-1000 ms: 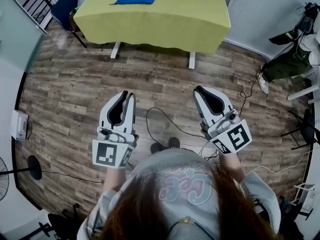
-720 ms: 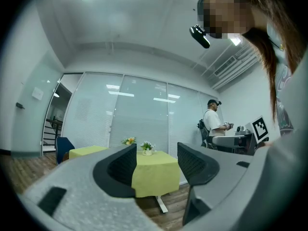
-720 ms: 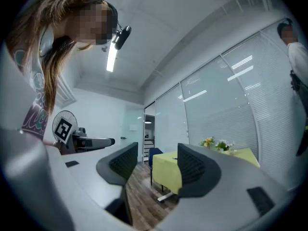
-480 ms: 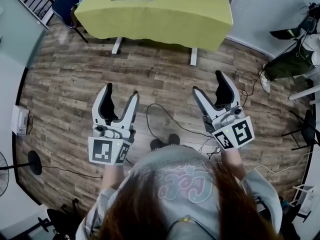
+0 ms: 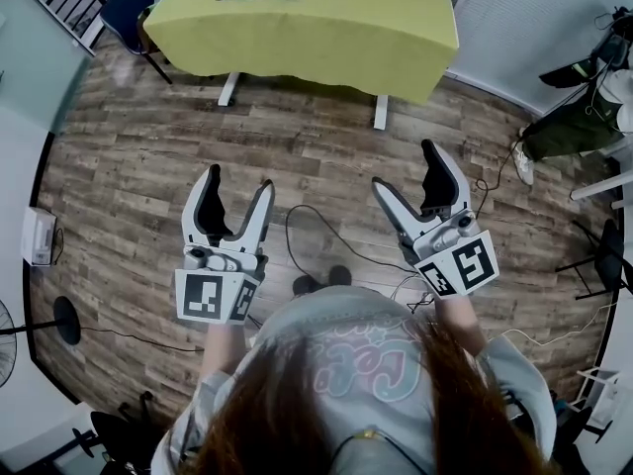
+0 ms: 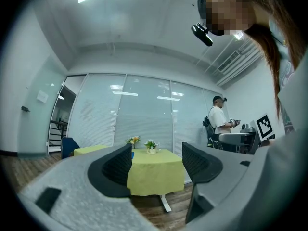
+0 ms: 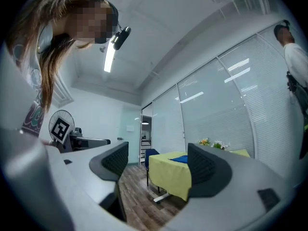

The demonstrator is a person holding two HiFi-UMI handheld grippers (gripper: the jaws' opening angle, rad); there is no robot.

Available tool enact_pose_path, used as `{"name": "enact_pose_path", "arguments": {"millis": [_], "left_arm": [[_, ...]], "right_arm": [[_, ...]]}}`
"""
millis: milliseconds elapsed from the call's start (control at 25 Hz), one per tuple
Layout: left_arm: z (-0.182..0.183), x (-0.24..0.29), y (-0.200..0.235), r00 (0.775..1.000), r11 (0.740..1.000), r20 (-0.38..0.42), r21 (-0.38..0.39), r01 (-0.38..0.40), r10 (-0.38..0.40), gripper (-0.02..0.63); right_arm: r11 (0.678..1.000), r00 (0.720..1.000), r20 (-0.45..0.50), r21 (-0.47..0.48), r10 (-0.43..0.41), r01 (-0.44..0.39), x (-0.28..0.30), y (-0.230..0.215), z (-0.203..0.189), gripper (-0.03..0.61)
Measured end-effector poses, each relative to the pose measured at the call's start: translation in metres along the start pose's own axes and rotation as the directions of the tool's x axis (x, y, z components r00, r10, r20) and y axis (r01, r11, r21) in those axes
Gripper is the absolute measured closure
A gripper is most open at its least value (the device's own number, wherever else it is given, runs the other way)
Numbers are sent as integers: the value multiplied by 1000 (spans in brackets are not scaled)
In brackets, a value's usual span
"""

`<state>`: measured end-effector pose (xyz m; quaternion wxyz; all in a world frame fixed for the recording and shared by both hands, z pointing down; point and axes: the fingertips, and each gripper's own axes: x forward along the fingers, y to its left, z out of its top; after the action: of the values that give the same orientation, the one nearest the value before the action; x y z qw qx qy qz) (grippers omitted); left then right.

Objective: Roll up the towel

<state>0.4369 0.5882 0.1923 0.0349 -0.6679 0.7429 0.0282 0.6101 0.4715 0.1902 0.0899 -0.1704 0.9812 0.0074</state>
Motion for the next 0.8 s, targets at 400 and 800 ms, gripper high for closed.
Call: {"name": "enact_pose_path", "arguments": {"millis": [400,800], "left_arm": [[-9,27,-10,999,999,20,-3,-51,51,318],[-14,43,7,996,996,16,12,-85,85,318]], "right_arm": [[999,999,-19,14,30,-30,7,-35,-15,209],[997,998,-3,28,68,-68,36,-50,-25,209]]}}
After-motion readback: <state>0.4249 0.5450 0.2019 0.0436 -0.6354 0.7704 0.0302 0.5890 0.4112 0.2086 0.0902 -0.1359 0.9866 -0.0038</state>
